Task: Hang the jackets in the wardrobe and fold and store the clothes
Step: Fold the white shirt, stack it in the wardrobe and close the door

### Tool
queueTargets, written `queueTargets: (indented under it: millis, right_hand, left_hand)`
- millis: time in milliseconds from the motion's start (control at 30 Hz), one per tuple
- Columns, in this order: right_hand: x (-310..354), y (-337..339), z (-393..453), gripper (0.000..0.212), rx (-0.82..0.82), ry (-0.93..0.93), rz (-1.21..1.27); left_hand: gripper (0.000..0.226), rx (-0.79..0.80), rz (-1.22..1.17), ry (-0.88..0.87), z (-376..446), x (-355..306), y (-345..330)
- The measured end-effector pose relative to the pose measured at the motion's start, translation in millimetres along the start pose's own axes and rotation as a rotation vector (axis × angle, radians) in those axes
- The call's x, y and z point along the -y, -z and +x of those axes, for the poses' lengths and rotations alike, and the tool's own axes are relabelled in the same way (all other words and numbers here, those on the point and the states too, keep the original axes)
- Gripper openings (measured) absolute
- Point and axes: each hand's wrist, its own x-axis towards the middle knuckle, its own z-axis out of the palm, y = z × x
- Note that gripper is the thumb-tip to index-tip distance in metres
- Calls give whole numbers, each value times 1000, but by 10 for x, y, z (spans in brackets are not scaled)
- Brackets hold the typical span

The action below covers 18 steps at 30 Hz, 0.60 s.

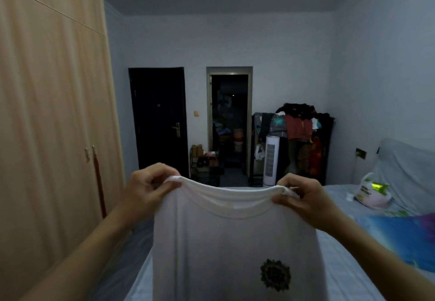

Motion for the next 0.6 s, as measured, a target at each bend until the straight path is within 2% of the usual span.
queueTargets:
  millis: [33, 133, 200, 267, 367, 467, 600]
  right_hand:
    - [-15, -2, -23, 10, 43, -6, -3]
    - [9, -14, -70, 17, 115, 12, -63]
    - [25, -26, -96, 18, 96, 23, -57]
    - [47, -31, -117, 5, 47, 22, -9]
    - [122, 16, -79, 31, -11, 19, 57]
    - [192, 66, 25, 18, 0, -19, 144]
    - [6, -130, 318, 5, -38, -189, 34]
  left_hand:
    - [5, 2, -27, 43, -37, 28, -2]
    - [10, 44, -87, 126, -110, 30, 16]
    - [17, 60, -121, 142, -138, 12, 50]
    - [17, 78, -166, 158, -159, -39, 93]
    - [8, 207, -222, 177, -146, -160, 202]
    - [9, 364, -301, 252, -66, -274, 325]
    - [5, 389, -267, 436, 97, -158, 133]
